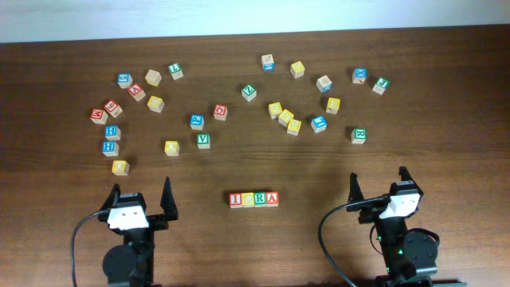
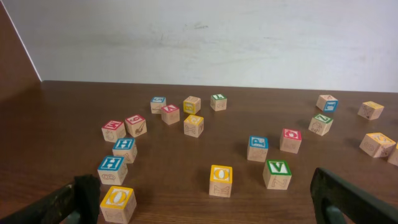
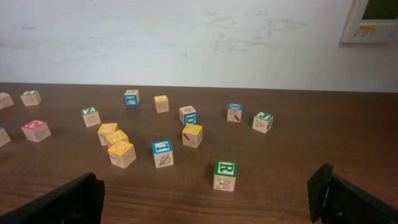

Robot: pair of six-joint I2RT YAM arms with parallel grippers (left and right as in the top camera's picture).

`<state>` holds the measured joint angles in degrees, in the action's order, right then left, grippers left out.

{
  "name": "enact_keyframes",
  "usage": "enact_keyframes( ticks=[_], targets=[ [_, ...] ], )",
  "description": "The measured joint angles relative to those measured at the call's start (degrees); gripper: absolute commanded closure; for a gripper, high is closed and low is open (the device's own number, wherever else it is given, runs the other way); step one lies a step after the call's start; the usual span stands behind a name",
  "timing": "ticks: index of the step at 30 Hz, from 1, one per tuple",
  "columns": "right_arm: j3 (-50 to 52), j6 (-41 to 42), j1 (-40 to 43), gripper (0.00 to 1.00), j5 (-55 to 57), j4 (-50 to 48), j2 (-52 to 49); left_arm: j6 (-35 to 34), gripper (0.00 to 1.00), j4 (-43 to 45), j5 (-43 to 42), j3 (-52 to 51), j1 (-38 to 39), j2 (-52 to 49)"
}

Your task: Spell out ICRA

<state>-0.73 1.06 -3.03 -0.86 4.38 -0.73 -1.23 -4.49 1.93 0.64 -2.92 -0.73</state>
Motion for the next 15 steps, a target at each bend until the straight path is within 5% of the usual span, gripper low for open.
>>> enact_keyframes(
  ticks=[15],
  targets=[
    [0.0, 0.5, 0.0, 0.02, 0.6, 0.0, 0.0, 0.0, 0.01, 0.0, 0.0, 0.0, 0.0, 0.0]
  ],
)
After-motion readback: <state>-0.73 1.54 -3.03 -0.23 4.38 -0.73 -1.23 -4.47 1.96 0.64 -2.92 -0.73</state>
